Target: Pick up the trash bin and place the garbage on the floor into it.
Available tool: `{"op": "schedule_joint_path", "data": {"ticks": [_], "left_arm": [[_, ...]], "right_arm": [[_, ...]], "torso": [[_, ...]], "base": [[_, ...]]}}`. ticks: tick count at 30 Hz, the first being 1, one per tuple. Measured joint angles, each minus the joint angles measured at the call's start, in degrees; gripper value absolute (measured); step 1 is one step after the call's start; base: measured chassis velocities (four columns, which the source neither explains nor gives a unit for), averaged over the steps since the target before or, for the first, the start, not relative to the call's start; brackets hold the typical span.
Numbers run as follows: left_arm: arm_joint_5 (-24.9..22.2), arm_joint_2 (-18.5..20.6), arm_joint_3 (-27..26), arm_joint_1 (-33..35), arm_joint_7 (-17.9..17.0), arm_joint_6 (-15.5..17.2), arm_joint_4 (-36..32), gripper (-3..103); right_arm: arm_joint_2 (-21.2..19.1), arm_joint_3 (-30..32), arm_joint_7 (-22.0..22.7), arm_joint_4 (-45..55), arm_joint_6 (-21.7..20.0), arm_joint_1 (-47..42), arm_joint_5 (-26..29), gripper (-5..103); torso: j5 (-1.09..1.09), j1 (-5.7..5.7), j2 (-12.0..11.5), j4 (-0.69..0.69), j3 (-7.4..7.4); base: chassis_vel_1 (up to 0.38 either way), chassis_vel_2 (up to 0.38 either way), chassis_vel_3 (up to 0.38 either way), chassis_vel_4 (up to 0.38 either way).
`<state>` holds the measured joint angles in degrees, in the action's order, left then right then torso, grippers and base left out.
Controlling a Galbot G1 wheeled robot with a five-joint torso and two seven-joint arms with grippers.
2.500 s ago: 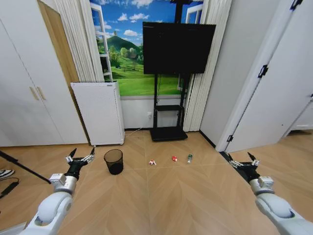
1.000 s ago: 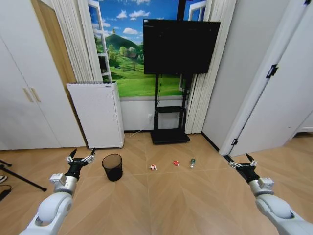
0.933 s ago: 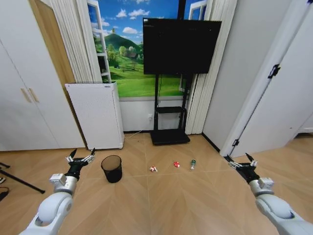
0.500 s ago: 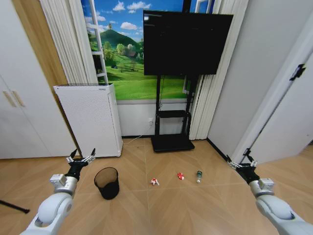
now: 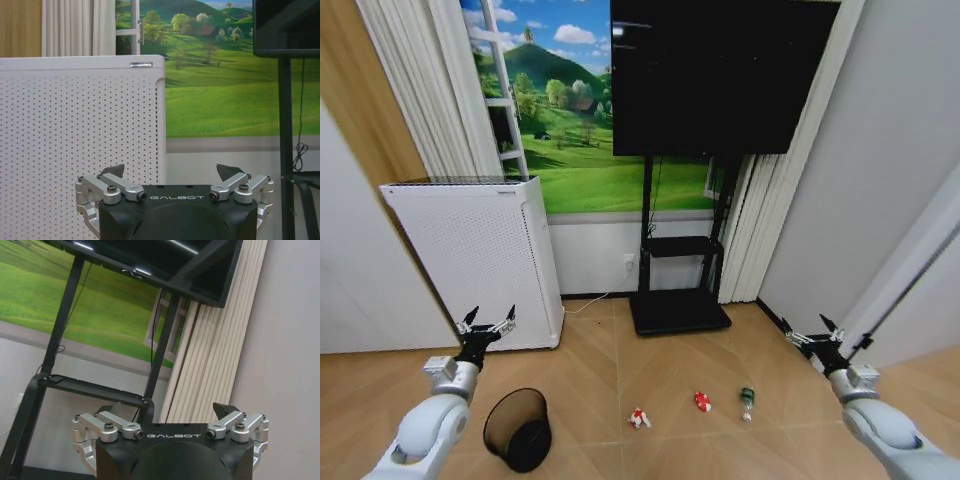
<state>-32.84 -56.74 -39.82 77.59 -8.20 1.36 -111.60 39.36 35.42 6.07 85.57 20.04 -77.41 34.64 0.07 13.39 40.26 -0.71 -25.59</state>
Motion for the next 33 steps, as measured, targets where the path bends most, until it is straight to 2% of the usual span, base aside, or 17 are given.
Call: {"op": "schedule_joint_path", "data": {"ticks": [1,3,6,9,11,12,15,18,27,33], "left_arm": [[0.0,0.0,0.1,-0.1,-0.8,0.7,0.0,100],[0.1,0.0,0.2,-0.1,-0.9,0.9,0.0,100],[1.0,0.0,0.4,-0.3,-1.1,1.0,0.2,100],[1.4,0.0,0.5,-0.5,-1.0,0.8,0.2,100],[1.4,-0.1,0.5,-0.6,-0.7,0.4,0.3,100],[1.4,-0.1,0.5,-0.7,-0.1,-0.2,0.3,100],[1.5,-0.4,0.5,-0.8,2.0,-2.3,0.5,100],[2.7,-0.8,0.5,-0.9,2.9,-2.3,0.8,100],[4.4,-1.7,0.2,-0.5,3.7,-3.4,2.2,100],[4.2,-1.3,0.2,-0.5,4.0,-3.6,2.4,100]], "right_arm": [[0.0,-0.1,-0.2,-0.1,0.2,0.1,0.0,100],[0.0,-0.1,-0.5,-0.2,0.5,0.1,0.0,100],[0.0,-0.3,-1.3,-0.4,0.9,0.4,-0.1,100],[0.1,-0.5,-1.7,-0.8,1.3,0.7,-0.2,100],[0.2,-0.7,-1.8,-0.9,1.4,0.8,-0.2,100],[0.4,-0.8,-2.0,-1.0,1.5,0.8,-0.2,100],[0.6,-0.9,-2.1,-1.1,1.7,0.8,-0.3,100],[1.0,-1.0,-2.3,-1.3,2.0,0.8,-0.3,100],[1.4,-1.0,-3.0,-1.4,2.7,0.6,-0.2,100],[1.3,-0.7,-3.2,-1.5,2.8,0.5,0.2,100]], "torso": [[-0.09,0.0,0.0,-0.01,0.0],[-0.14,0.0,0.0,-0.01,0.0],[-0.04,0.06,0.0,0.0,-0.03],[-0.13,0.06,0.0,-0.04,-0.02],[-0.06,0.06,0.0,0.0,-0.03],[-0.01,0.03,0.0,0.04,-0.01],[-0.1,-0.04,0.0,0.02,0.01],[-0.06,-0.06,0.0,-0.02,0.03],[-0.08,-0.34,-0.7,0.01,0.4],[-0.07,-1.09,-2.4,0.0,1.43]], "base": [[-0.348,0.355,0.343,-0.344],[-0.347,0.355,0.33,-0.347],[-0.285,0.315,0.29,-0.296],[-0.203,0.163,0.086,-0.146],[-0.054,0.116,-0.011,0.003],[0.005,0.05,0.045,0.051],[0.045,-0.023,-0.004,0.057],[0.061,-0.094,-0.084,0.047],[0.014,-0.024,-0.028,0.01],[0.0,0.0,0.0,0.0]]}}
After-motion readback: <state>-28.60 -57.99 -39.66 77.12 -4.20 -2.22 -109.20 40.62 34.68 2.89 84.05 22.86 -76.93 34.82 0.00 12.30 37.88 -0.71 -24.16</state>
